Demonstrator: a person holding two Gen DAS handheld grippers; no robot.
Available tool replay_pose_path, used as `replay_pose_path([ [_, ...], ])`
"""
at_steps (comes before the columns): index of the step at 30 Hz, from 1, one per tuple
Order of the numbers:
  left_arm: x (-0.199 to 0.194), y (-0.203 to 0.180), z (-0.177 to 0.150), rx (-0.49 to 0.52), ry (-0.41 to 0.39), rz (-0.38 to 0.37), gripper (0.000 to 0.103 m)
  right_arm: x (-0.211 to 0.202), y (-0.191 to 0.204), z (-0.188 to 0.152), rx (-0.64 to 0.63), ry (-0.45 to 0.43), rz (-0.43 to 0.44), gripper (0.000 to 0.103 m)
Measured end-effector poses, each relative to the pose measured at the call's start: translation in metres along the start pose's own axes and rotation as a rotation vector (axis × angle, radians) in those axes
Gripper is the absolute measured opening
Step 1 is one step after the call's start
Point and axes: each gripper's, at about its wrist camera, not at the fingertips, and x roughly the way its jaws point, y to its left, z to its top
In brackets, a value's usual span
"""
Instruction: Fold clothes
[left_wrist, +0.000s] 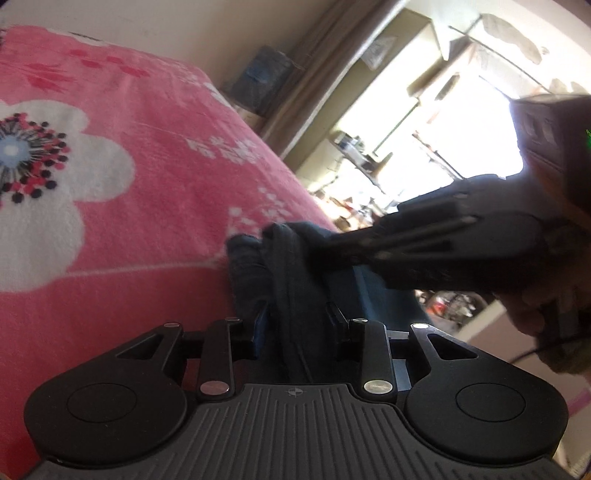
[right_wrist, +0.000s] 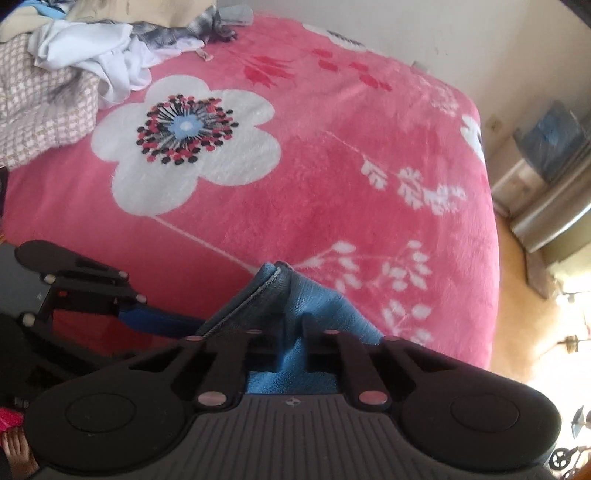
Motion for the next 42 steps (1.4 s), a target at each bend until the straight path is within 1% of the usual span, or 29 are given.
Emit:
replay_pose_path([
  [1,0.002,0.0,0.001,0.006,-0.001,0.014,0.013,-0.002,0.0,-0.001,-0.002,-0.011,0.0,0.005],
  [2,0.003,0.0,0.002,0.009,-0.006,0.016,0.008,-0.004,0.0,-0.001,-0.003,-0.021,0.001,0.004],
  [4,0.004,-0.004,0.003,0.028,-0.025,0.014,0.002,-0.008,-0.004,0.0,0.02,-0.036,0.012,0.004],
  [7,0.005,-0.017,0.003,0.109,-0.026,0.017,0.001,-0.015,-0.011,0.004,0.071,-0.065,0.057,0.004],
  [8,0.006,-0.019,0.003,0.115,-0.027,0.016,0.001,-0.017,-0.013,0.005,0.084,-0.074,0.072,0.004],
  [11,0.006,-0.017,0.004,0.093,-0.031,0.007,0.001,-0.02,-0.01,0.008,0.076,-0.09,0.084,0.004],
  [15,0.0,-0.012,0.006,0.077,-0.038,0.005,0.002,-0.022,-0.016,0.009,0.114,-0.098,0.102,0.004],
  [17,-0.004,-0.003,0.01,0.018,-0.038,-0.004,0.005,-0.021,-0.017,0.008,0.121,-0.1,0.109,0.004],
  [18,-0.006,0.004,0.012,-0.022,-0.043,-0.006,0.008,-0.019,-0.018,0.007,0.128,-0.096,0.111,0.004],
  [20,-0.012,0.015,0.016,-0.09,-0.08,-0.005,0.026,-0.017,-0.021,0.006,0.149,-0.091,0.124,0.004],
  [22,-0.016,0.021,0.022,-0.105,-0.106,-0.006,0.031,-0.018,-0.025,0.007,0.179,-0.088,0.148,0.004],
  [27,-0.004,0.018,0.035,-0.017,-0.103,-0.002,0.031,-0.019,-0.038,0.006,0.249,-0.074,0.212,0.004],
  [30,0.005,0.015,0.037,0.017,-0.099,-0.047,0.029,-0.019,-0.042,0.006,0.276,-0.072,0.244,0.004],
  [31,0.006,0.012,0.037,0.04,-0.099,-0.056,0.026,-0.02,-0.044,0.006,0.284,-0.072,0.253,0.004],
  [33,0.007,0.006,0.035,0.087,-0.1,-0.066,0.012,-0.02,-0.046,0.005,0.296,-0.072,0.266,0.004],
  [35,0.006,0.002,0.035,0.105,-0.097,-0.081,0.007,-0.019,-0.049,0.005,0.309,-0.071,0.274,0.004],
  [38,0.006,-0.003,0.033,0.129,-0.094,-0.09,0.007,-0.018,-0.056,0.004,0.337,-0.069,0.294,0.004],
  [42,0.012,-0.007,0.033,0.172,-0.089,-0.076,0.007,-0.02,-0.058,0.005,0.34,-0.076,0.334,0.004],
])
